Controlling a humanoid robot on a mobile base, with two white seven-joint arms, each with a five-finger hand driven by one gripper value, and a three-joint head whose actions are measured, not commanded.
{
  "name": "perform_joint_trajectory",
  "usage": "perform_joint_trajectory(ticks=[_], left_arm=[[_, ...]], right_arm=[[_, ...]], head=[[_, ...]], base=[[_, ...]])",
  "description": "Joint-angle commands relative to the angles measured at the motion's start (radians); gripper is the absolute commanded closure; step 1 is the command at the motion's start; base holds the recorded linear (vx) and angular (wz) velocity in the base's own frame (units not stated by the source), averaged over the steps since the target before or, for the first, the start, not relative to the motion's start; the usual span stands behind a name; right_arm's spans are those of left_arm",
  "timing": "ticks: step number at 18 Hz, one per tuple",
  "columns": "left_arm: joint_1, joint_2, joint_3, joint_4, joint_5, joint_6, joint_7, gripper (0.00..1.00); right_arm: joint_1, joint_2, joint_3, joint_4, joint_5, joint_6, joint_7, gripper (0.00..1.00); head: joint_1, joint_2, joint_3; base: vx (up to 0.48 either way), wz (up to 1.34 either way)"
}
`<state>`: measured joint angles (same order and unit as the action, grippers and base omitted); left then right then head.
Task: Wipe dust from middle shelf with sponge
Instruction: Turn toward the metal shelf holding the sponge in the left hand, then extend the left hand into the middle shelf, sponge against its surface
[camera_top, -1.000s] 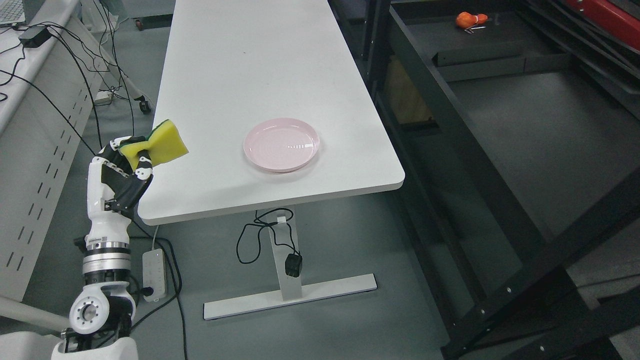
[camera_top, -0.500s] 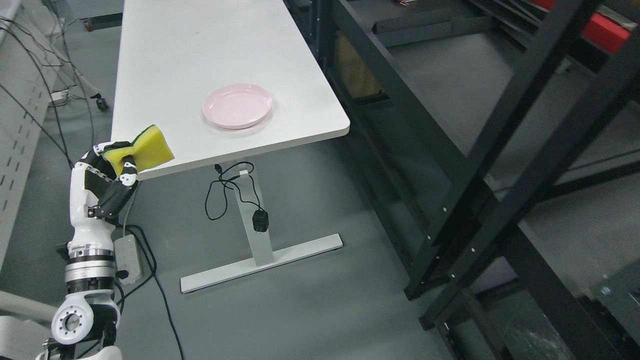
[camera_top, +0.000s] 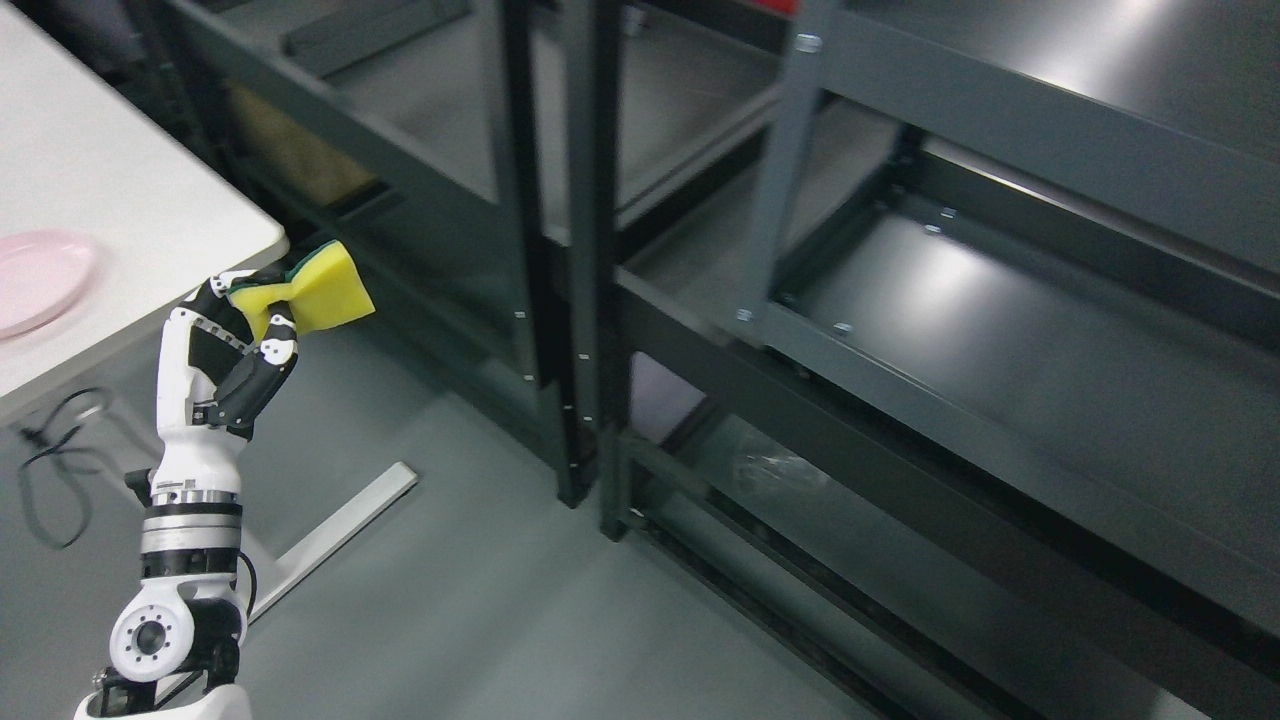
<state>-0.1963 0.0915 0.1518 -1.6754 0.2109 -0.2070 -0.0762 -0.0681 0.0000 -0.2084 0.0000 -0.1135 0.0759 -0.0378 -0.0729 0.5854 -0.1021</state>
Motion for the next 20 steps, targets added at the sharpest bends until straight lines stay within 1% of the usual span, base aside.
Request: perform_joint_trajectory(ticks=[1, 3, 5, 8, 10, 12, 15, 20], left_arm=[[-0.038, 0.011, -0.305, -0.006, -0.069, -0.075, -0.014, 1.0], [-0.069, 0.005, -0.398, -0.006, -0.181, -0.118, -0.03, 1.0], [-0.13, -0.004, -0.544, -0.001, -0.309, -0.164, -0.075, 1.0], [-0.202, -0.042, -0.685, 0.008, -0.428, -0.167, -0.1, 1.0], [-0.244, -0.074, -0.751, 0.011, -0.504, -0.169, -0.152, 1.0], [-0.3, -0.074, -0.787, 0.011, -0.591, -0.181, -0.212, 1.0], [-0.489, -0.074, -0.805, 0.011, -0.692, -0.258, -0.223, 1.0], [-0.82, -0.074, -0.802, 0.011, -0.743, -0.405, -0.223, 1.0]], right_arm=[[0.001, -0.017, 0.0, -0.017, 0.0, 0.001, 0.001, 0.0], [-0.001, -0.017, 0.0, -0.017, 0.0, 0.001, 0.001, 0.0], [0.001, -0.017, 0.0, -0.017, 0.0, 0.001, 0.001, 0.0], [-0.001, -0.017, 0.001, -0.017, 0.0, 0.001, 0.001, 0.0], [0.001, -0.017, 0.0, -0.017, 0.0, 0.001, 0.001, 0.0], [-0.001, -0.017, 0.0, -0.017, 0.0, 0.001, 0.001, 0.0], [0.001, -0.017, 0.0, -0.017, 0.0, 0.001, 0.001, 0.0], [0.001, -0.017, 0.0, -0.017, 0.0, 0.001, 0.001, 0.0]], head=[[0.0, 0.0, 0.0], [0.0, 0.0, 0.0], [0.0, 0.0, 0.0], [0.0, 0.0, 0.0], [0.0, 0.0, 0.0], [0.0, 0.0, 0.0], [0.0, -0.001, 0.0], [0.0, -0.001, 0.0]], base=[[-0.185, -1.41], [-0.157, -1.34], [-0.113, -1.22], [-0.064, -1.07], [-0.039, -0.83], [0.002, -0.42], [0.014, -0.11], [-0.009, 0.06]])
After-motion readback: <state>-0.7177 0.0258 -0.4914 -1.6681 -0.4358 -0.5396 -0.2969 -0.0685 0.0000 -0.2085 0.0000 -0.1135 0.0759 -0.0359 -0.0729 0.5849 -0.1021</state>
